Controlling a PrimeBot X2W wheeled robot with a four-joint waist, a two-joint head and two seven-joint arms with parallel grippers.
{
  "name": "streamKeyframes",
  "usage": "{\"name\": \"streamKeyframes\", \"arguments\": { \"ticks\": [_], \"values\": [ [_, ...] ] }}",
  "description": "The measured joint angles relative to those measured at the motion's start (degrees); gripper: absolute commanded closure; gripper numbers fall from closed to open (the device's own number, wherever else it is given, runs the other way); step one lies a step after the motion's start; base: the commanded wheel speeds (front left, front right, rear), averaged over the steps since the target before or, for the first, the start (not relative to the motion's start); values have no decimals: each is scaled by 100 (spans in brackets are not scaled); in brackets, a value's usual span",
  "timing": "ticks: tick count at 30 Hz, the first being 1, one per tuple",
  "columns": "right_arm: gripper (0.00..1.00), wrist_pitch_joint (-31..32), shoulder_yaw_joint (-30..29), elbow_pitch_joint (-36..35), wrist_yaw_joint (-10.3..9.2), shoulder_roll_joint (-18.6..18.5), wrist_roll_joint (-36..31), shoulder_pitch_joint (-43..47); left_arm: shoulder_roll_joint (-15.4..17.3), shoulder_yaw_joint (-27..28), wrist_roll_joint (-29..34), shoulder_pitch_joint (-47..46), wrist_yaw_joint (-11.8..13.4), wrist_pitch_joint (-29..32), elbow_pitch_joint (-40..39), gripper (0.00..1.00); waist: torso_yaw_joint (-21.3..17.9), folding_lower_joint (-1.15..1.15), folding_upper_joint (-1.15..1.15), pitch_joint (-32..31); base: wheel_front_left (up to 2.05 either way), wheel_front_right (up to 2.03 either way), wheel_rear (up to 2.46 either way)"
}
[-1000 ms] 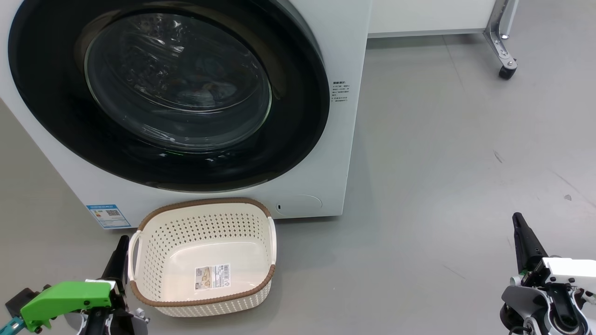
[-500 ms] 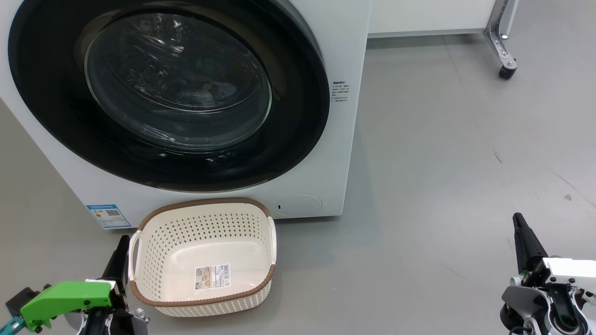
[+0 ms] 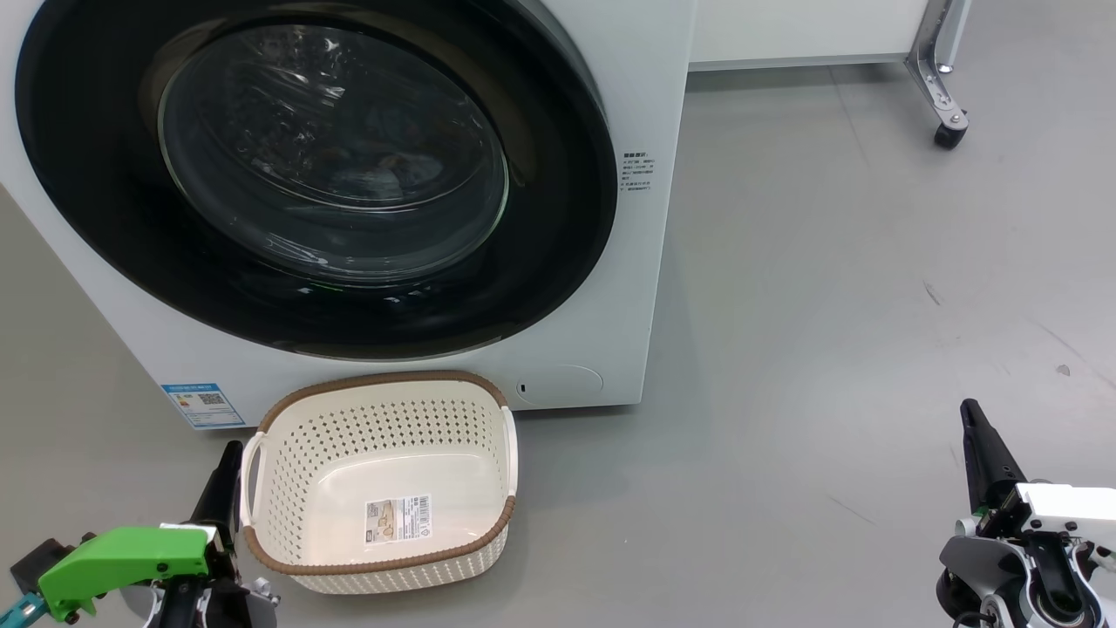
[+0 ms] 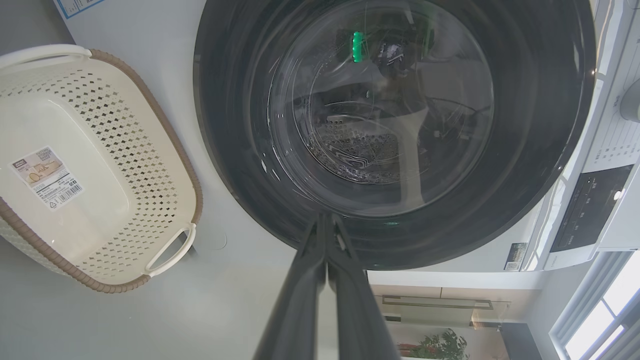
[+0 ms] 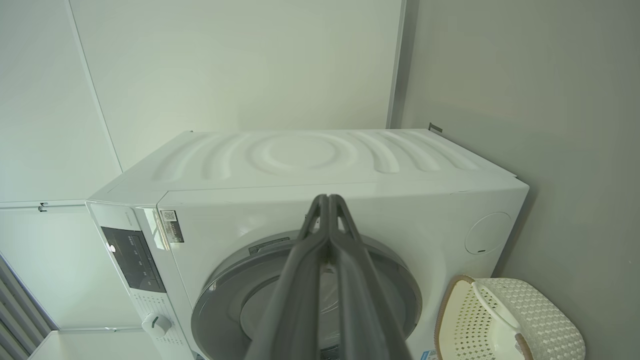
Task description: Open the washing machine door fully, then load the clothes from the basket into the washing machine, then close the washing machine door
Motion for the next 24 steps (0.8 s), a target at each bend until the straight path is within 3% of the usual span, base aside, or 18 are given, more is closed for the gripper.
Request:
{"name": "streamKeyframes", "arguments": {
  "ticks": [24],
  "values": [
    [100,1,-21,-2,1,10,-1,-1,-1,9,0,0,0,0,-8,100,0,0,0,1,0,0,0]
  ]
}}
